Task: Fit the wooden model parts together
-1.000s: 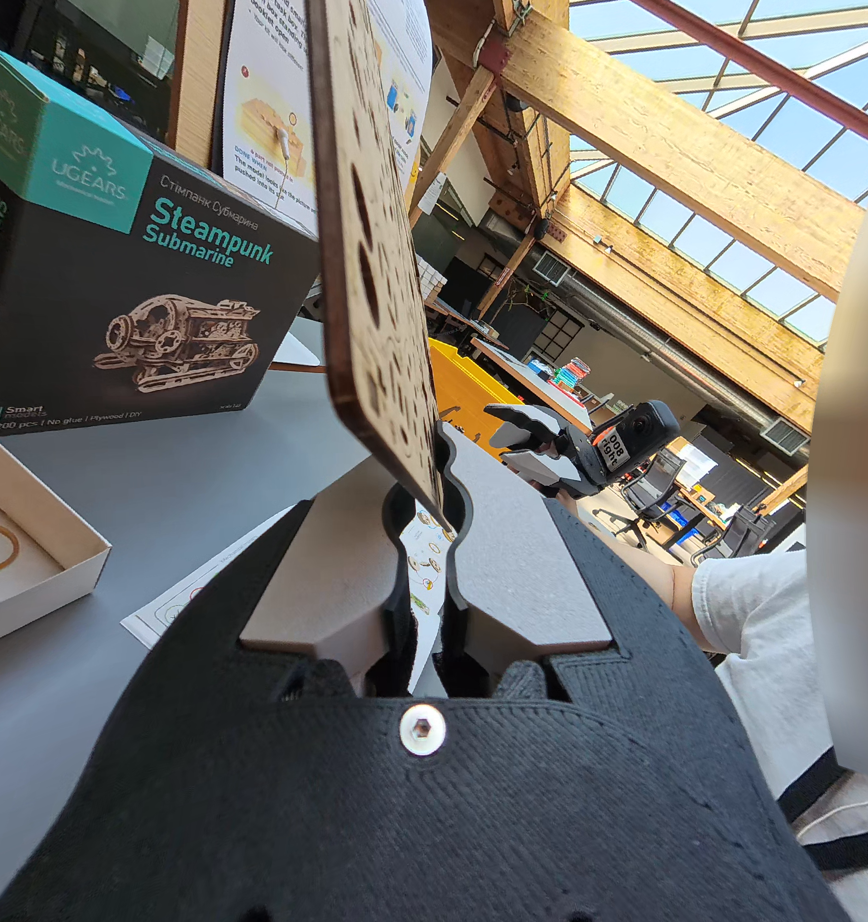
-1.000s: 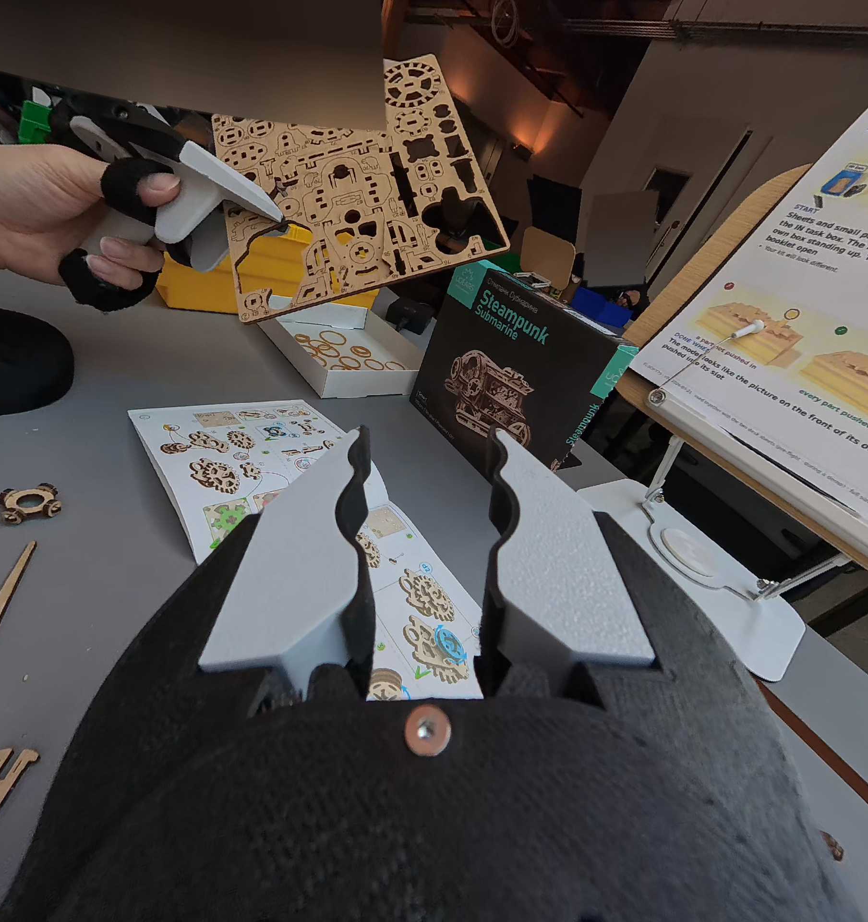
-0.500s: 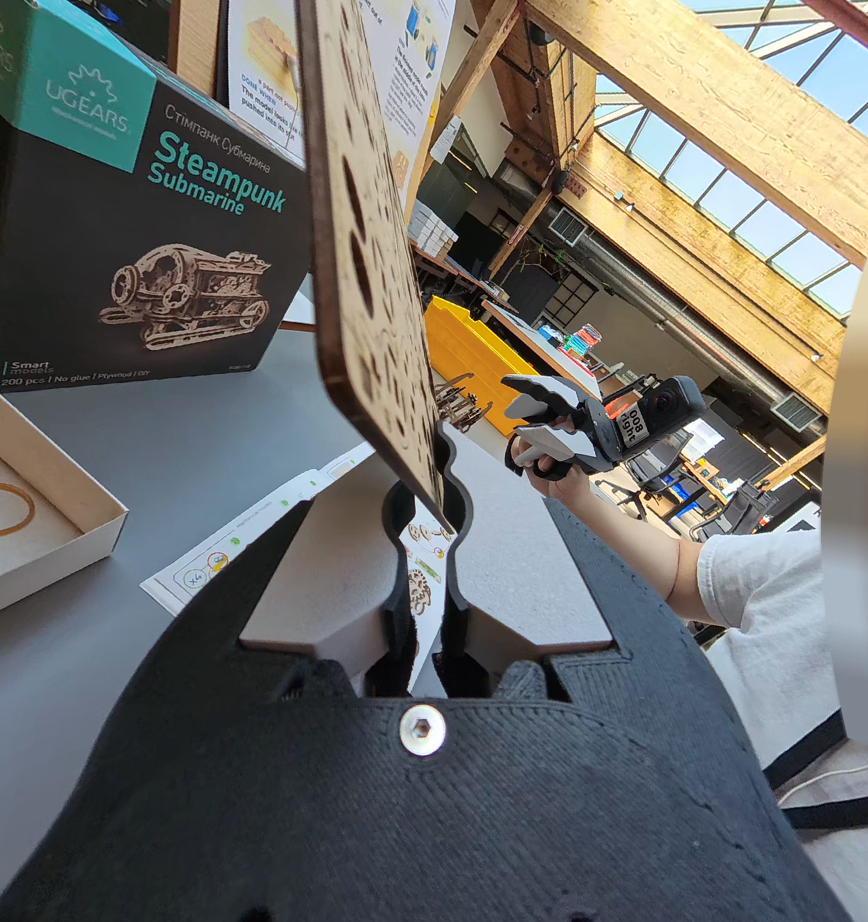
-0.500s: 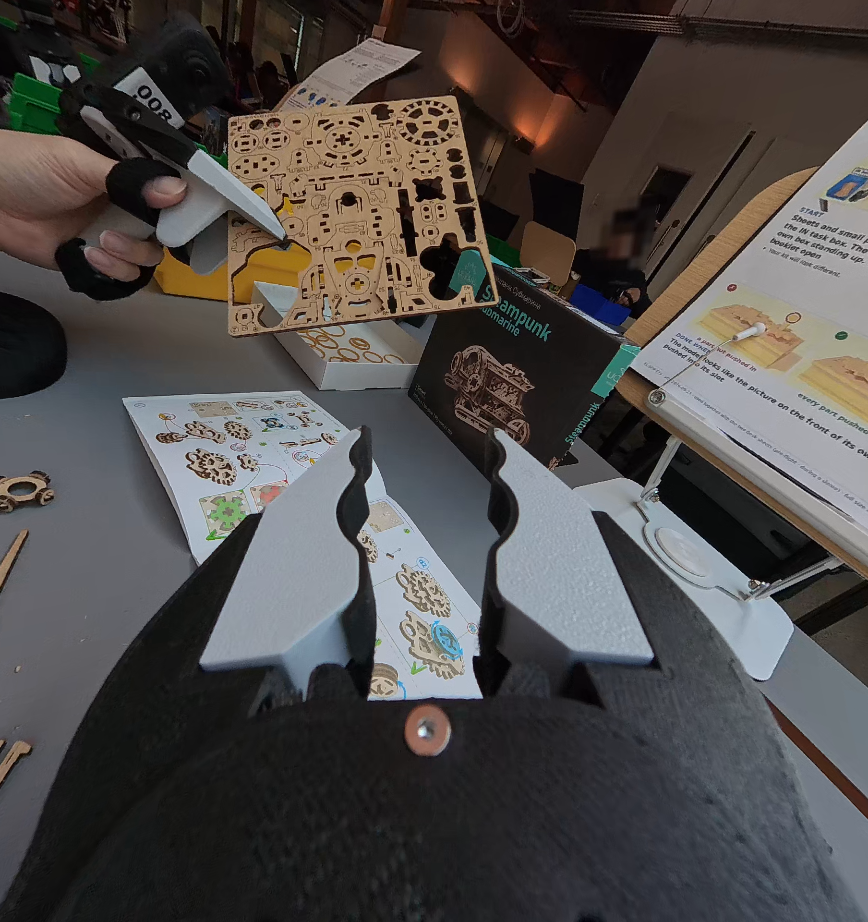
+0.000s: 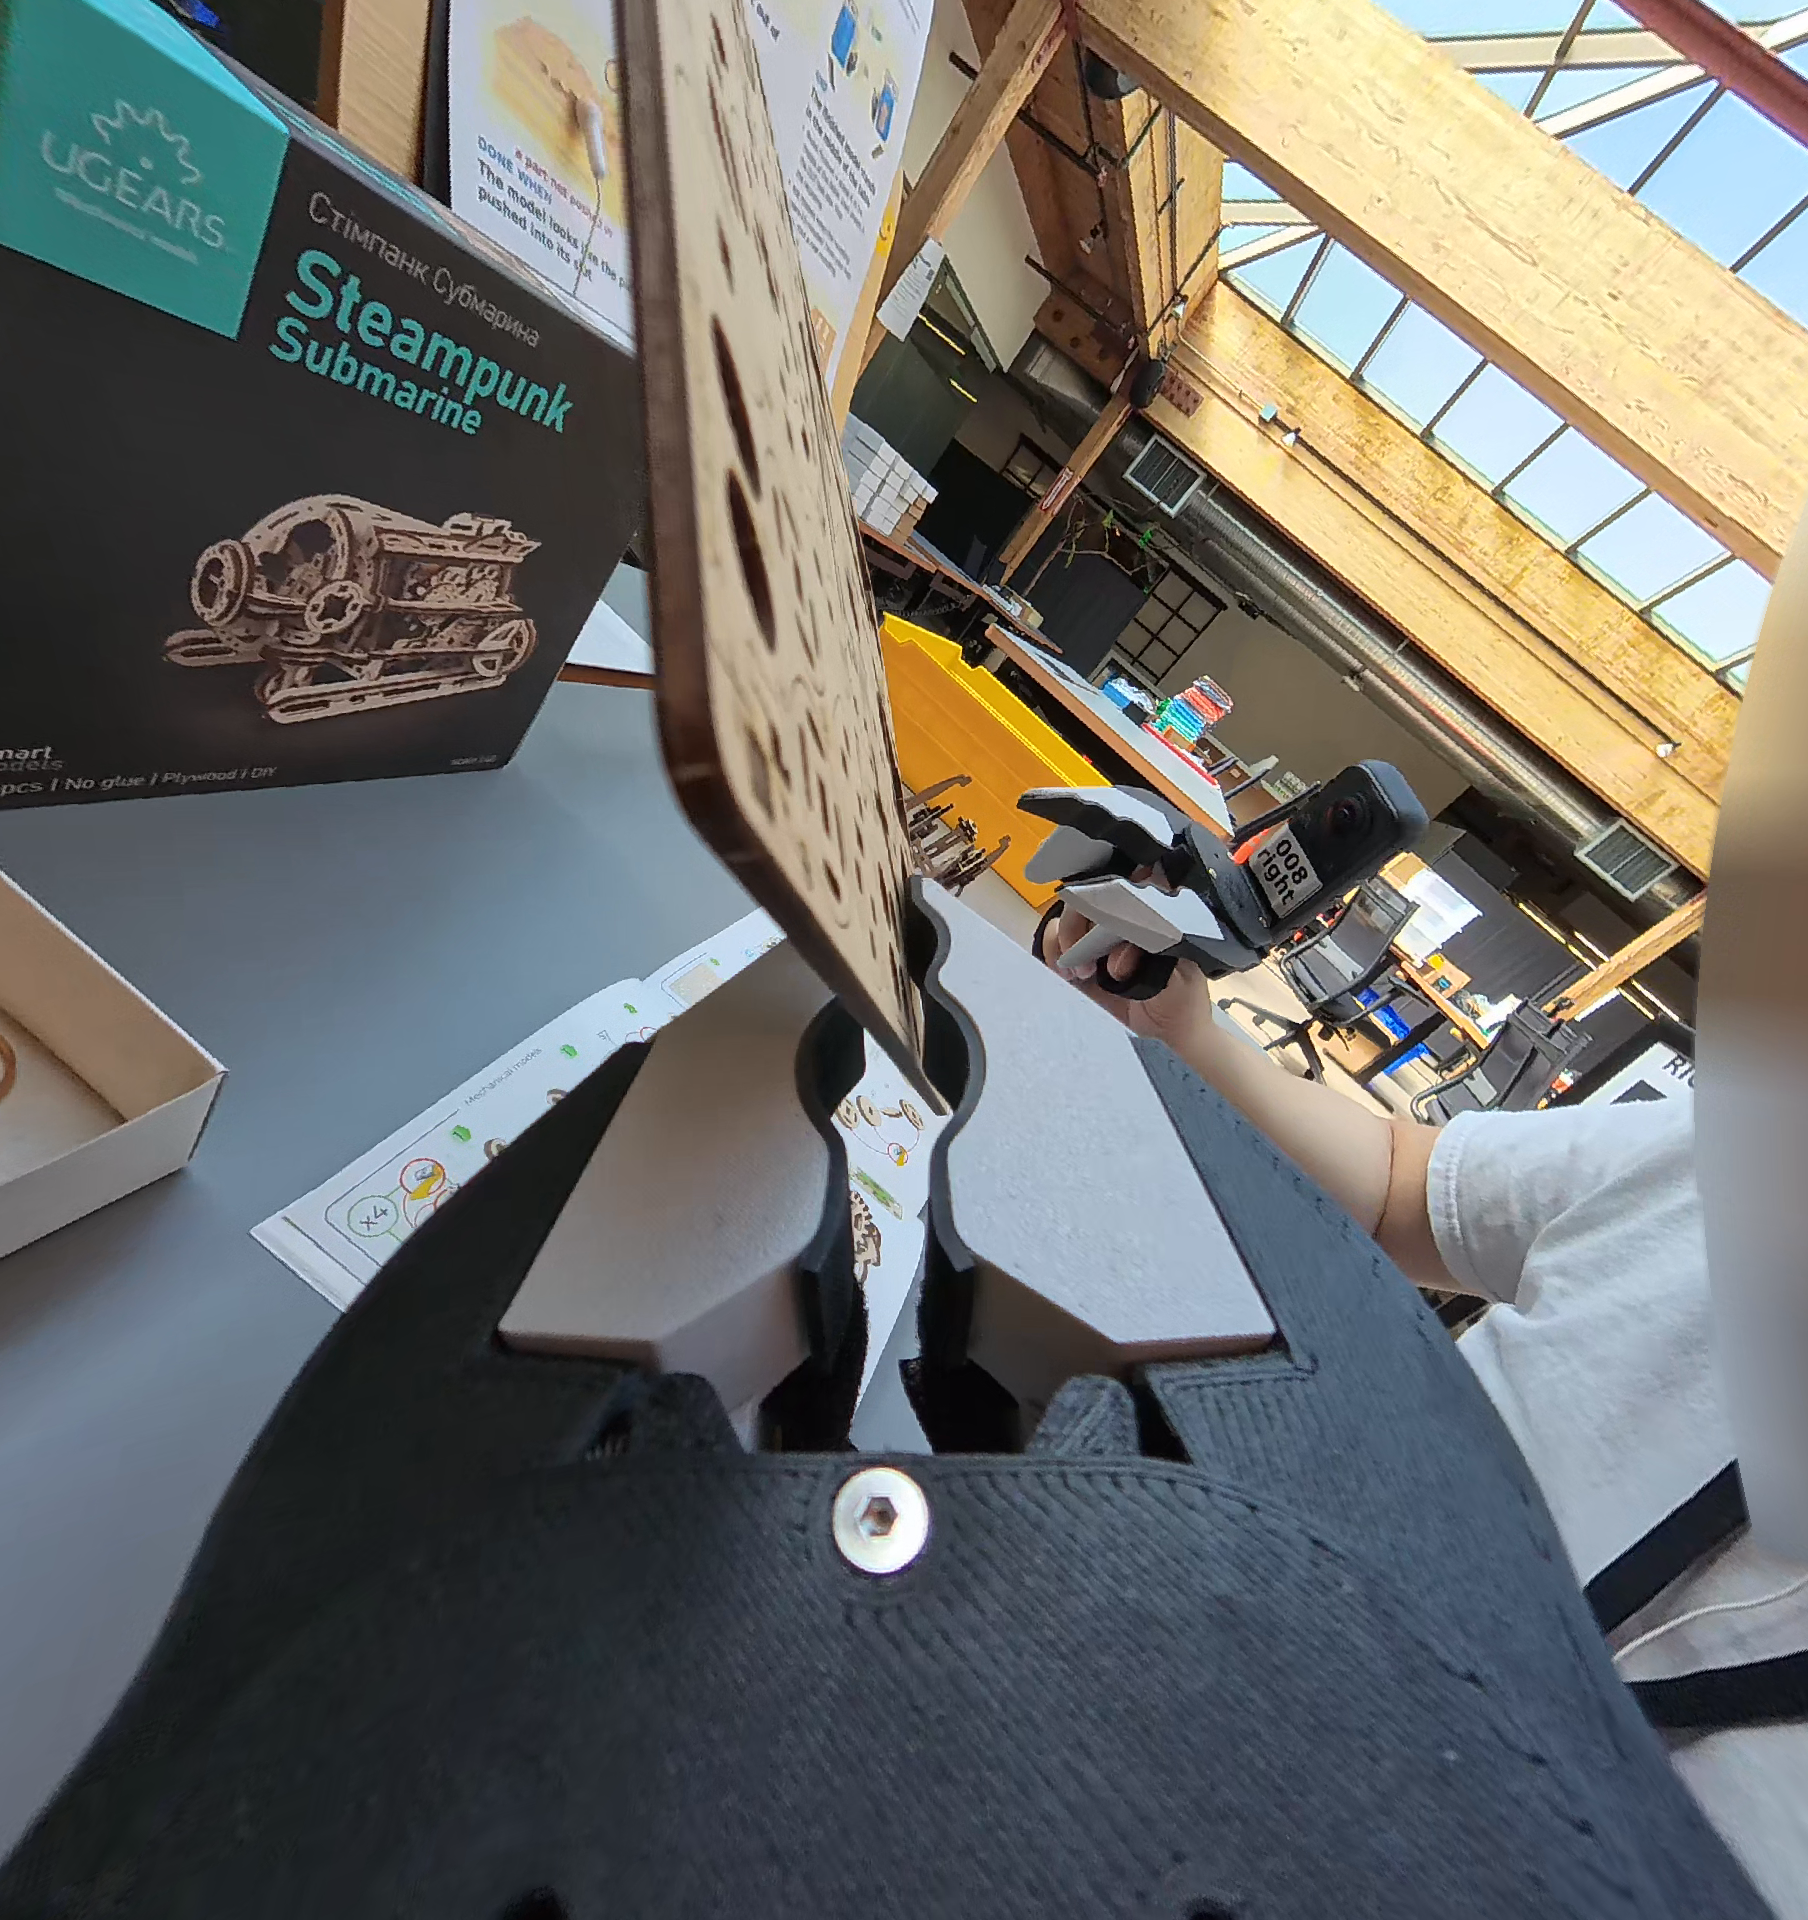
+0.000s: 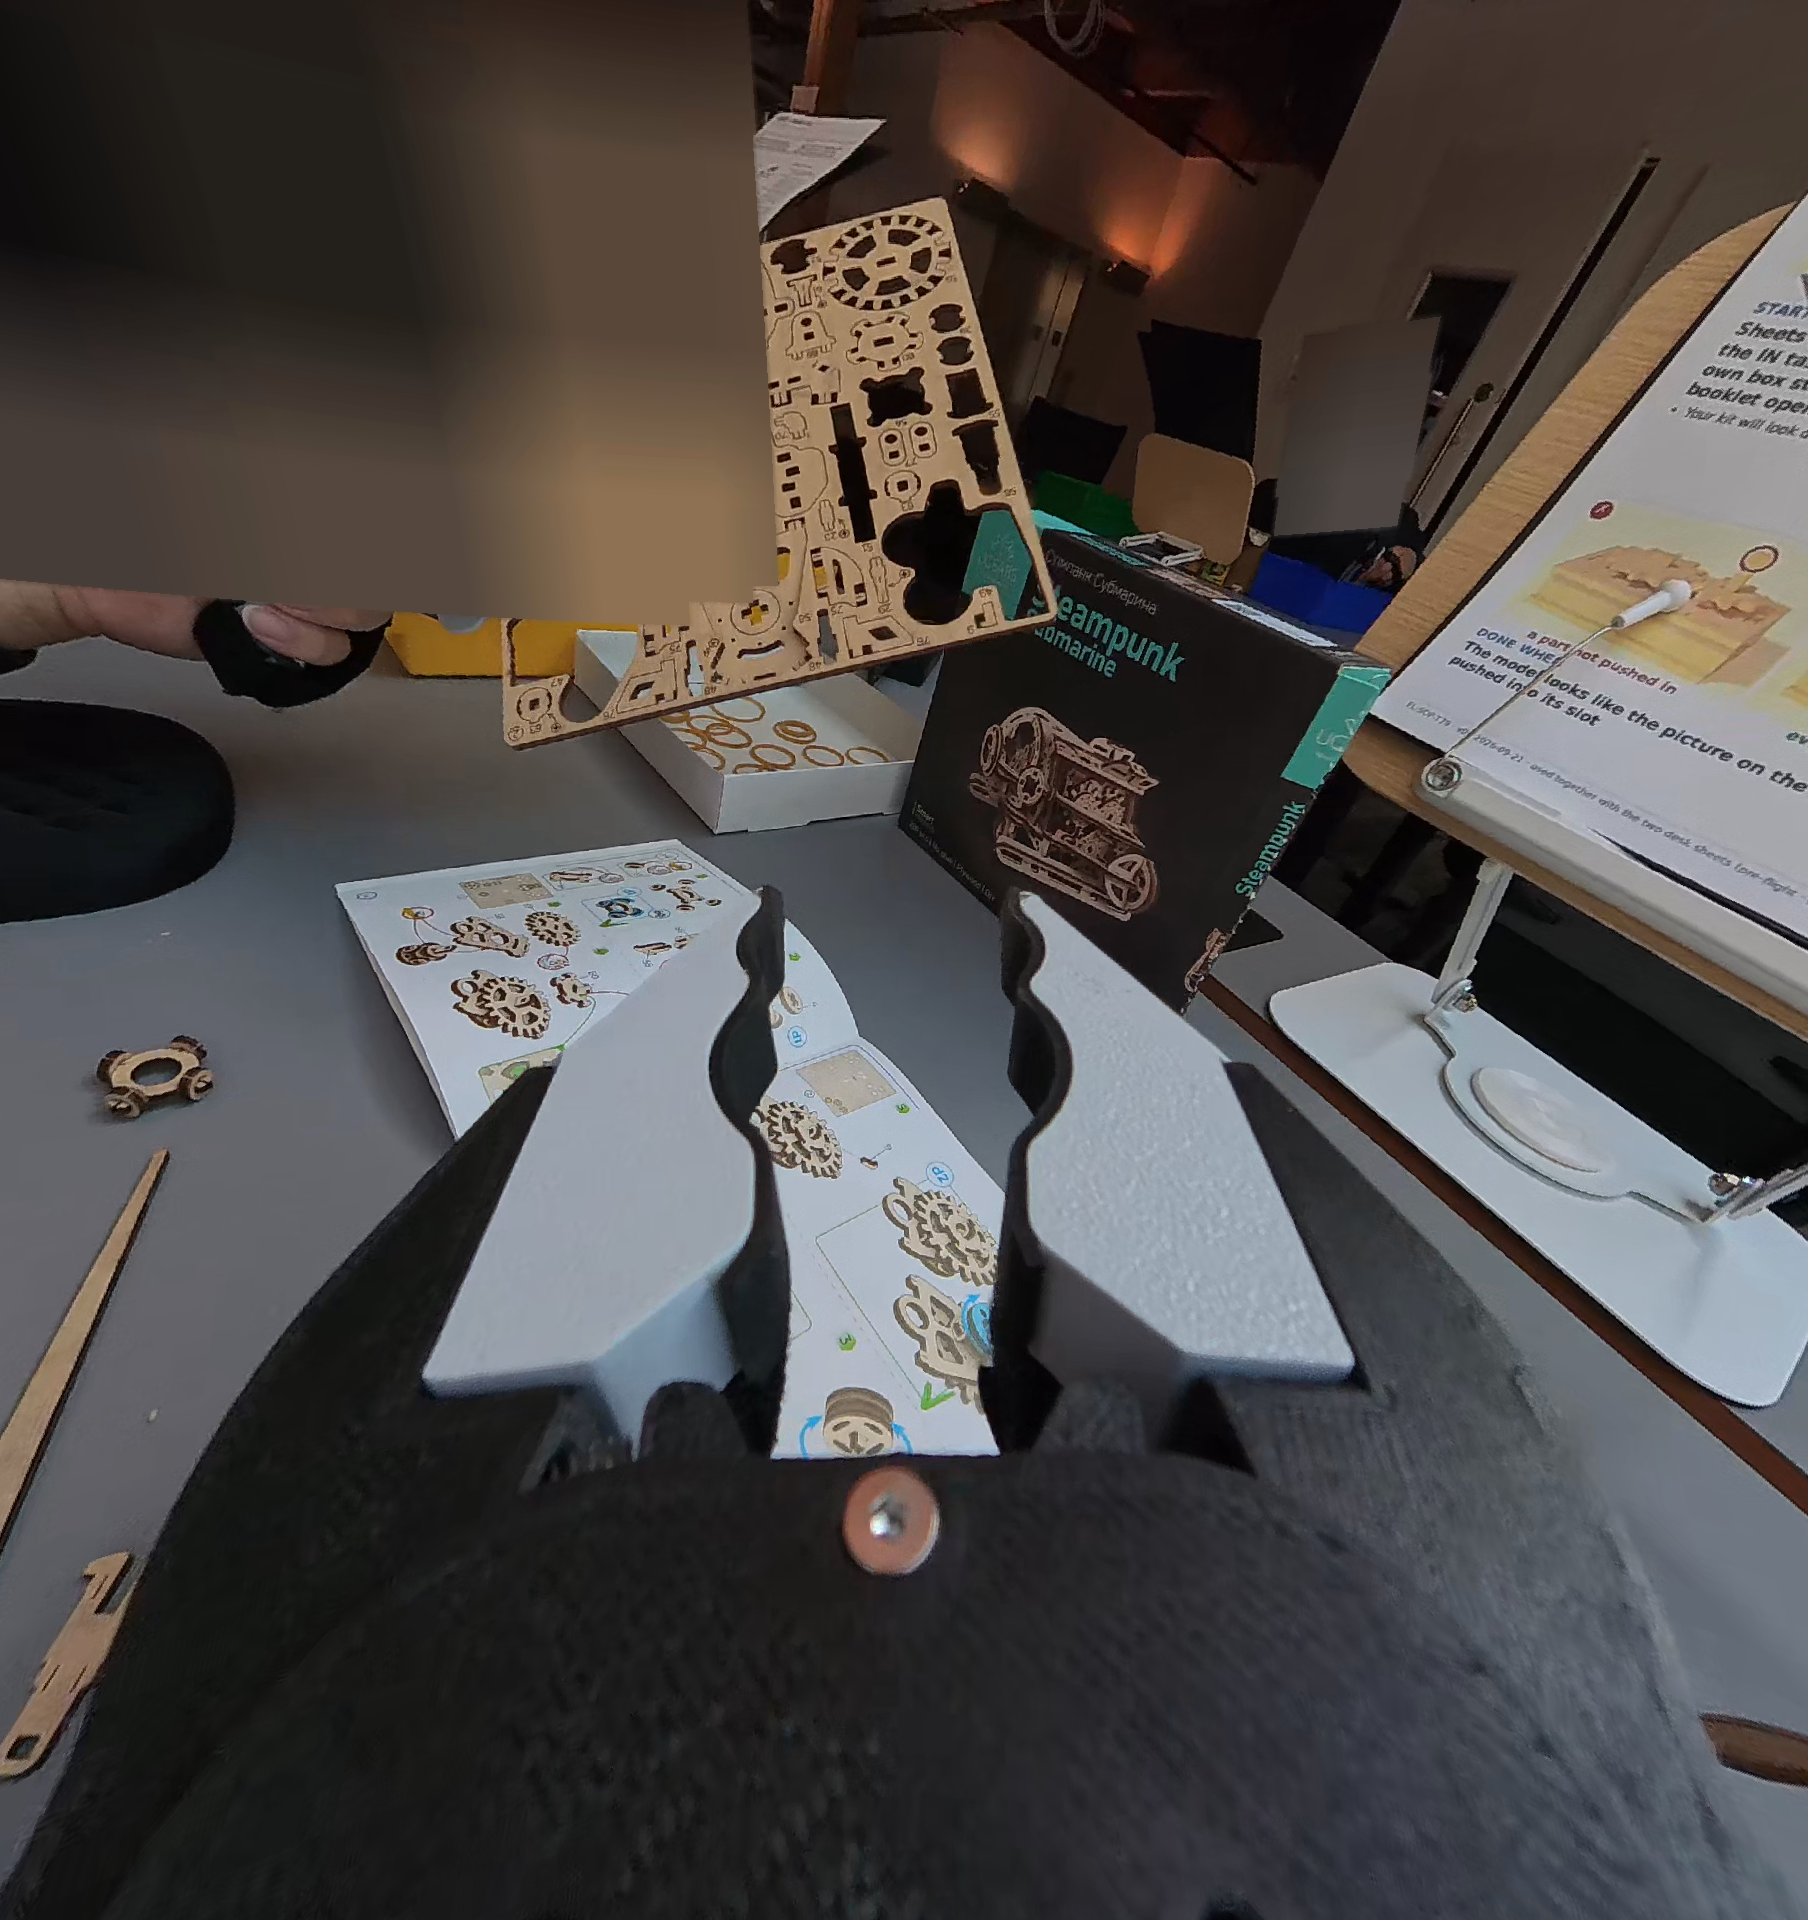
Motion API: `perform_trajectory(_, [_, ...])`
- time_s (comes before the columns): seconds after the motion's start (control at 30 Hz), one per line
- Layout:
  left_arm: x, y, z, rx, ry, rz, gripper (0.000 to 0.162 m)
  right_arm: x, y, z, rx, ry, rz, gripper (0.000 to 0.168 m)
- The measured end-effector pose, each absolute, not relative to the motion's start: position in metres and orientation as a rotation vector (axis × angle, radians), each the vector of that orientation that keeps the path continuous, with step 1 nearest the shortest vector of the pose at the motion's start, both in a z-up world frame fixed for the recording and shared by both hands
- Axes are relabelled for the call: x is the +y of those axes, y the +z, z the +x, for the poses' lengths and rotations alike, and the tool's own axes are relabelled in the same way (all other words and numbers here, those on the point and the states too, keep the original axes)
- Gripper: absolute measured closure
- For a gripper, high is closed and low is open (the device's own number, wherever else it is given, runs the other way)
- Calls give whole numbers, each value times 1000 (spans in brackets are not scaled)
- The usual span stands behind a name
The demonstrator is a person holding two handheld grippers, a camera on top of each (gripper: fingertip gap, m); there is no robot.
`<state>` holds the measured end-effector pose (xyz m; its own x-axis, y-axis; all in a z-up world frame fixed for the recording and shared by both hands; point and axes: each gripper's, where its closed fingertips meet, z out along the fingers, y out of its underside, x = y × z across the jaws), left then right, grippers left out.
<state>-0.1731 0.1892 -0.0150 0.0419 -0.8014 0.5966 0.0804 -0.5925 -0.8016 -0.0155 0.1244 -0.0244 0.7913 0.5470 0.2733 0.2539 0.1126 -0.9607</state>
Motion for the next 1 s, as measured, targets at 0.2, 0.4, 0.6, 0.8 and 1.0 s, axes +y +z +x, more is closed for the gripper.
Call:
perform_trajectory(0.2, [190,-17,-174,753,-1596,-1652,162,129,-25,-6,-623,282,-1502,130])
perform_trajectory(0.4, [185,-18,-171,770,-1644,-1659,162,133,-31,-2,-575,332,-1556,130])
perform_trajectory(0.6, [190,-6,-179,737,-1581,-1600,162,134,-33,3,-449,574,-1605,133])
perform_trajectory(0.8, [183,-5,-180,749,-1687,-1599,162,135,-28,9,-343,737,-1581,133])
perform_trajectory(1.0, [167,-14,-153,804,-1736,-1618,162,127,-19,-3,-319,992,-1528,133])
